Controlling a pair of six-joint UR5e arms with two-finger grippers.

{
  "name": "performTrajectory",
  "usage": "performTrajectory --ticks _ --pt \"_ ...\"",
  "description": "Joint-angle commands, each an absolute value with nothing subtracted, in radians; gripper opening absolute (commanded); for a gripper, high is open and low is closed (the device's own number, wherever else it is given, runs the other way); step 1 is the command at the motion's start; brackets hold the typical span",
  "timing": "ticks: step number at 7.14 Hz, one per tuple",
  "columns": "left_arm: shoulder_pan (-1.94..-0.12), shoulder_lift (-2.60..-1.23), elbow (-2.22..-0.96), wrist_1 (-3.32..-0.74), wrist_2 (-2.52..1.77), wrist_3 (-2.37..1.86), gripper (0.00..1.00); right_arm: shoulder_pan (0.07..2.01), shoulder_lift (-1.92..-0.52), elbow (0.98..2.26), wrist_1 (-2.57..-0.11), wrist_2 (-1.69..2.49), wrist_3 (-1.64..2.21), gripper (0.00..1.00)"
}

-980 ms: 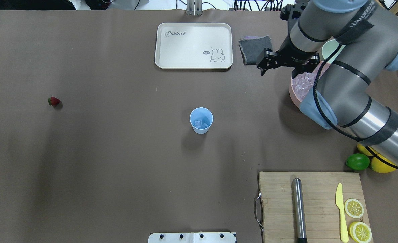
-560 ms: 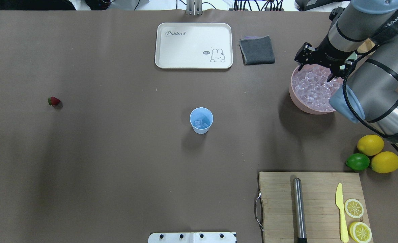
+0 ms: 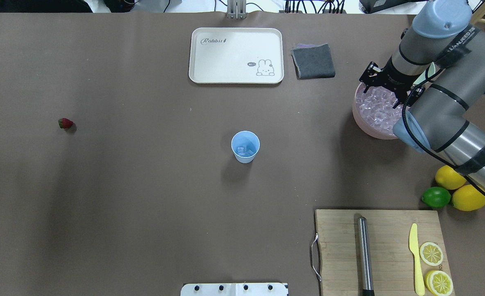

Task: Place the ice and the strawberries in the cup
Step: 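Lower the right gripper into the ice and grasp a cube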

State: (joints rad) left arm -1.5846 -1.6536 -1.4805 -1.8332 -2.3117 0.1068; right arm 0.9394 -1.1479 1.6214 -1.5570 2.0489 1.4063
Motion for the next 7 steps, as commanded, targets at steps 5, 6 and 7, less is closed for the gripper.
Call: performTrajectory --ticks 5,6,7 --pt "-1.585 -1.654 -1.477 -1.845 -2.312 0.107 0.98 0.914 -1.181 1.603 -1.54 2.042 1.397 0.78" --pt "-1.585 -1.655 -1.474 -1.844 -2.312 0.107 0.98 0.911 -1.186 1.606 -1.54 2.034 1.397 0.77" --pt "-1.583 -1.655 -1.471 -1.845 -2.312 0.107 0.98 0.908 -1.187 1.606 -1.539 2.025 1.397 0.67"
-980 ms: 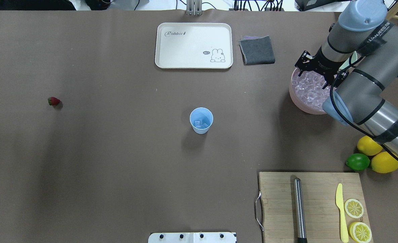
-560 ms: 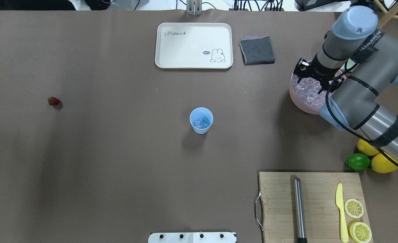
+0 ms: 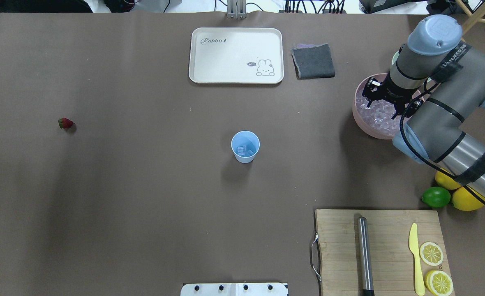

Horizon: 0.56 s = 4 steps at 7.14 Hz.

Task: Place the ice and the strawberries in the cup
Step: 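Lower the right gripper into the ice and grasp a cube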

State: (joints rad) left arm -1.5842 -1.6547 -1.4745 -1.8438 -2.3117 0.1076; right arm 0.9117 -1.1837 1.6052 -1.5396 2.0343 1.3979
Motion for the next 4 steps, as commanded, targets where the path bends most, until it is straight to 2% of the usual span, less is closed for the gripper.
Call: performTrajectory --ticks 1,4 --pt "-1.583 -1.655 -1.471 -1.845 -2.312 0.107 0.98 0.907 -1.187 1.605 -1.539 2.025 1.397 0.6" --pt "-1.582 -1.67 -1.462 -1.842 -2.31 0.107 0.98 0.897 -1.189 1.612 -1.539 2.023 1.404 0.58"
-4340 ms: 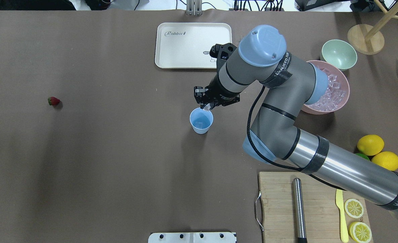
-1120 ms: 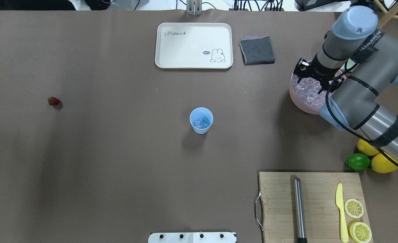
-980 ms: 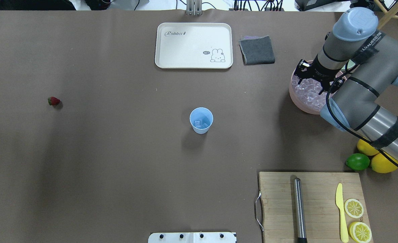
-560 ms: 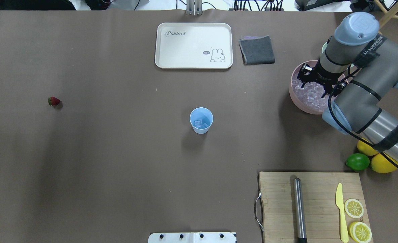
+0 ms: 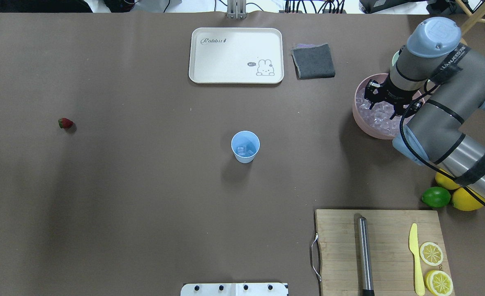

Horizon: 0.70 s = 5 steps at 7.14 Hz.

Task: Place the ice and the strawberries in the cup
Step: 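Lower the right gripper into the ice and grasp a cube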

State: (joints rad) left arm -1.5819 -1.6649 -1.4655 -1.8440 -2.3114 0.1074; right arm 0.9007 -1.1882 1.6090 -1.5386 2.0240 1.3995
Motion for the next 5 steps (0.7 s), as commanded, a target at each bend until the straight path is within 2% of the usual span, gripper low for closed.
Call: performTrajectory --ticks 1,3,4,5 --pt "-1.582 -1.671 -1.456 -1.844 -2.31 0.107 0.98 0.894 -1.19 1.612 -1.54 2.023 1.404 0.58" --pt "-1.582 -1.671 -1.456 -1.844 -2.312 0.107 0.98 0.884 -1.206 1.612 -1.539 2.006 1.402 0.58" --pt "-1.582 -1.671 -1.456 -1.844 -2.312 0.107 0.98 0.884 -1.207 1.614 -1.539 2.005 1.401 0.49" --pt "-1.582 -1.671 -1.456 -1.844 -2.312 0.107 0.98 0.884 -1.204 1.617 -1.539 2.011 1.399 0.19"
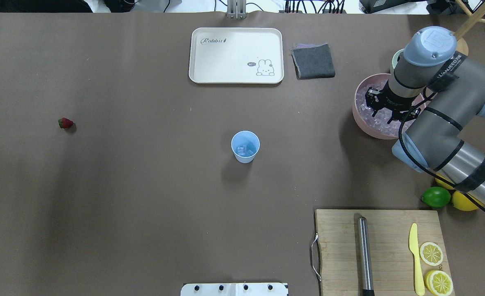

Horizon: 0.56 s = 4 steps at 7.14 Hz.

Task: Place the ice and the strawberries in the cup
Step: 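Lower the right gripper into the ice and grasp a cube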

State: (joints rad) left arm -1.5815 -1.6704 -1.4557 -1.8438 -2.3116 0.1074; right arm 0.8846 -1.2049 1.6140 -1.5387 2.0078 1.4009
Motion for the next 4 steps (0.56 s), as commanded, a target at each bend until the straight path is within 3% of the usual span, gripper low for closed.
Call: performTrajectory --ticks 1,4 --pt "-1.582 -1.671 -1.456 -1.844 -2.312 0.107 0.98 0.884 -1.201 1.62 -1.539 2.02 1.397 0.0" --pt "-1.582 -1.677 -1.451 -1.844 -2.312 0.107 0.98 0.909 -1.204 1.676 -1.551 2.032 1.358 0.0"
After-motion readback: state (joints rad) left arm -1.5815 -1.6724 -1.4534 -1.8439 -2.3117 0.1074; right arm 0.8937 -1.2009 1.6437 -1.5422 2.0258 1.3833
